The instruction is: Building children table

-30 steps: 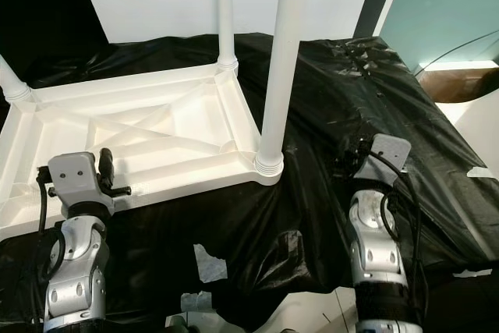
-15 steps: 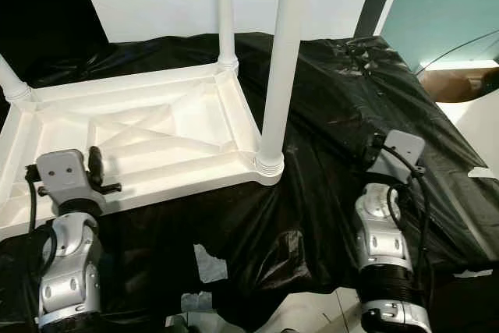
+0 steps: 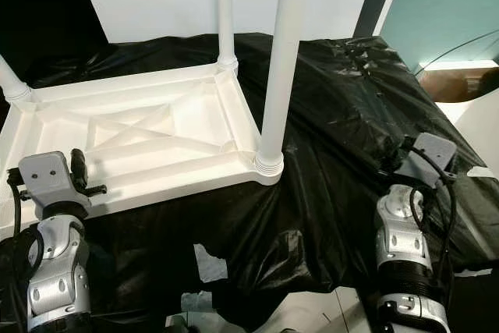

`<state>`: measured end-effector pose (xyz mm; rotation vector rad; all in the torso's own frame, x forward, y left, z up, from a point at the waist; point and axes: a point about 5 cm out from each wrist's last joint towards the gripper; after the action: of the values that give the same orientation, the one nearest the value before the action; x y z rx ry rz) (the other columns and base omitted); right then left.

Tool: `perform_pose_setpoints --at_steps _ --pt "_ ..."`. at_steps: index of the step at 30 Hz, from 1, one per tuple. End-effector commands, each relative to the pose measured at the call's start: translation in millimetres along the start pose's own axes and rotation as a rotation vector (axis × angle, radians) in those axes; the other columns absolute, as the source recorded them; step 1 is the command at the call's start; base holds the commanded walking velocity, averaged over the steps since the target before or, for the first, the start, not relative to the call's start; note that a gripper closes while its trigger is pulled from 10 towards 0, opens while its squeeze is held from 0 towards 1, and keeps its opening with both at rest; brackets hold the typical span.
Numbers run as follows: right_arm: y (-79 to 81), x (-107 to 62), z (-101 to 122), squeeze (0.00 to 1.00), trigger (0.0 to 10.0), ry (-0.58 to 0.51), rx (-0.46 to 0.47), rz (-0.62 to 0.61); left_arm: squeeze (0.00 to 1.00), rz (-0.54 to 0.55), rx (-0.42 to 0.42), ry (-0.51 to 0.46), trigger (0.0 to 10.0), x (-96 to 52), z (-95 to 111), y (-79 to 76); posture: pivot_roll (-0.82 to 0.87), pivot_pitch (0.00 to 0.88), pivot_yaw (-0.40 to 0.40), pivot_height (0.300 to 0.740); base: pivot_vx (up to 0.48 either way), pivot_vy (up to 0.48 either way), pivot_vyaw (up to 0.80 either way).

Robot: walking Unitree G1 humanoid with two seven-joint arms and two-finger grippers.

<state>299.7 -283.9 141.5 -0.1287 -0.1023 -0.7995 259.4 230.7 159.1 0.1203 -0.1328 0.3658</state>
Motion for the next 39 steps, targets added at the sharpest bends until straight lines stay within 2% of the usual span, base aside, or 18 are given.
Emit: perform_pose_setpoints --at_steps 1,6,11,14,39 --pt "-5.9 1.6 -3 0.00 10.0 0.011 -0.002 -0.044 0.00 0.190 0.001 0.004 10.0 -0.2 -2 8.7 0.10 0.062 -0.023 0.740 0.000 0.000 0.00" --pt "-23.7 7.4 -6 0.00 10.0 0.026 -0.011 -0.233 0.00 0.229 -0.013 -0.007 10.0 3.7 1 13.6 0.10 0.057 -0.022 0.740 0.000 0.000 0.00" --pt "-25.5 8.1 -7 0.00 10.0 0.028 -0.013 -0.261 0.00 0.232 -0.016 -0.009 10.0 4.5 1 14.1 0.10 0.057 -0.022 0.740 0.000 0.000 0.00" --pt "-28.4 8.9 -6 0.00 10.0 0.021 -0.044 -0.304 0.00 0.232 -0.021 -0.012 10.0 4.6 2 13.6 0.09 0.056 -0.022 0.740 0.000 0.000 0.00" --pt "-28.7 11.3 -5 0.00 10.0 -0.009 -0.070 -0.351 0.00 0.230 -0.039 -0.011 10.0 5.7 2 12.2 0.09 0.061 -0.022 0.740 0.000 0.000 0.00"
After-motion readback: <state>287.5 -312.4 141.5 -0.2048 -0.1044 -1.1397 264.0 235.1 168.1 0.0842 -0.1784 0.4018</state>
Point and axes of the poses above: a point about 5 cm out from each wrist's last joint towards the gripper, its own x axis pointing out of the wrist towards the gripper, its own z axis along the axis of the wrist's last joint, y = z × x, and after that the axes turned 1 degree about x, right-handed
